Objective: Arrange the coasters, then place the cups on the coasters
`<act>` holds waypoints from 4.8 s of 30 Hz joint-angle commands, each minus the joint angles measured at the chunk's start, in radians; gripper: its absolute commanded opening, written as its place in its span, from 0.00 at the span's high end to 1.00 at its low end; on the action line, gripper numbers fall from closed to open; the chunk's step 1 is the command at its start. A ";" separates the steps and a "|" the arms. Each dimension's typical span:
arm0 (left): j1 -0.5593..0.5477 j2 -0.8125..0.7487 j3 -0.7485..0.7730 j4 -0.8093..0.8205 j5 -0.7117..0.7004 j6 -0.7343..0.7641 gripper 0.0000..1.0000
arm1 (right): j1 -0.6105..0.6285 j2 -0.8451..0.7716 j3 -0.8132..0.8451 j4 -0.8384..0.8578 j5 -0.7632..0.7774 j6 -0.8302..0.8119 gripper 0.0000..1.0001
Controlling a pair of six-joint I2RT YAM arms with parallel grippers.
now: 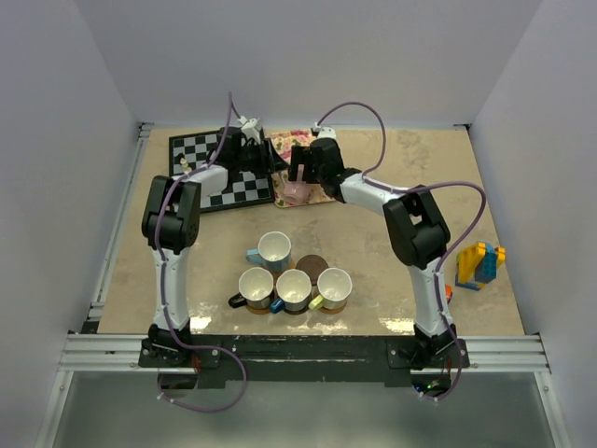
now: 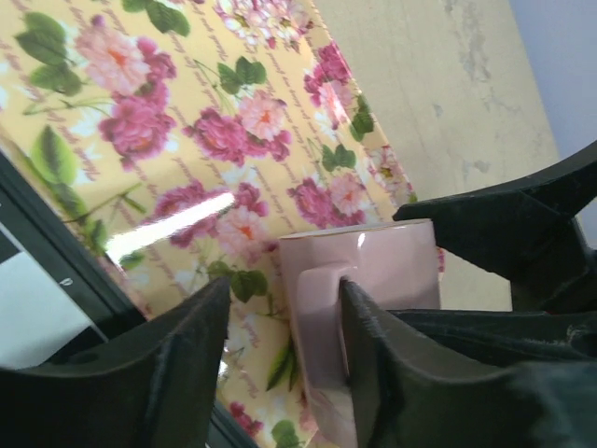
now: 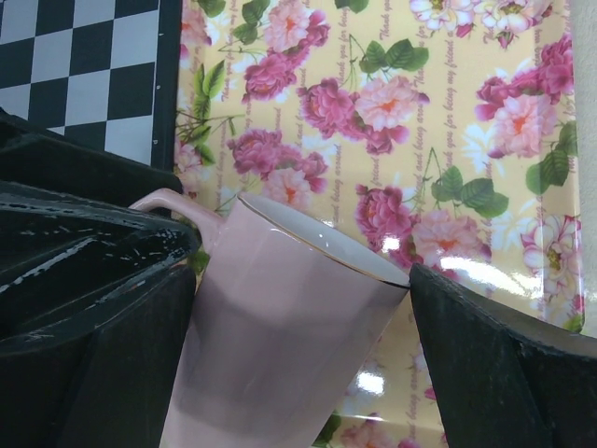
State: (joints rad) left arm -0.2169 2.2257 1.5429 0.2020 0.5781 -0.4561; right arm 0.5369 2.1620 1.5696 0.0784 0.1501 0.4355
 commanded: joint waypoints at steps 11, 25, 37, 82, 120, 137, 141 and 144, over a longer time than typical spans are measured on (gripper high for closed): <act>0.002 -0.011 0.037 0.146 0.193 -0.073 1.00 | -0.011 -0.198 -0.039 -0.022 0.023 -0.057 0.01; 0.005 -0.299 -0.299 1.068 0.310 -0.194 1.00 | -0.219 -0.508 -0.111 -0.146 -0.364 0.060 0.09; 0.005 -0.581 -0.486 1.002 0.318 0.089 1.00 | -0.256 -0.577 -0.181 -0.193 -0.728 0.057 0.23; -0.170 -0.833 -0.615 0.637 0.174 0.473 0.34 | -0.203 -0.616 -0.151 -0.278 -0.919 -0.054 1.00; 0.073 -0.969 -0.570 0.105 -0.323 0.338 0.14 | 0.080 -0.723 -0.307 -0.647 -0.078 -0.087 1.00; 0.073 -0.956 -0.569 0.106 -0.288 0.344 0.14 | 0.080 -0.712 -0.352 -0.658 -0.147 -0.253 1.00; 0.073 -0.952 -0.572 0.108 -0.282 0.344 0.14 | 0.080 -0.711 -0.355 -0.649 -0.174 -0.288 1.00; 0.073 -0.949 -0.572 0.109 -0.279 0.344 0.14 | 0.080 -0.700 -0.355 -0.647 -0.182 -0.320 1.00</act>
State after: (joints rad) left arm -0.1513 1.2751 0.9295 0.2890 0.2817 -0.1131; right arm 0.6170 1.4689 1.2015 -0.6407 0.0193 0.1699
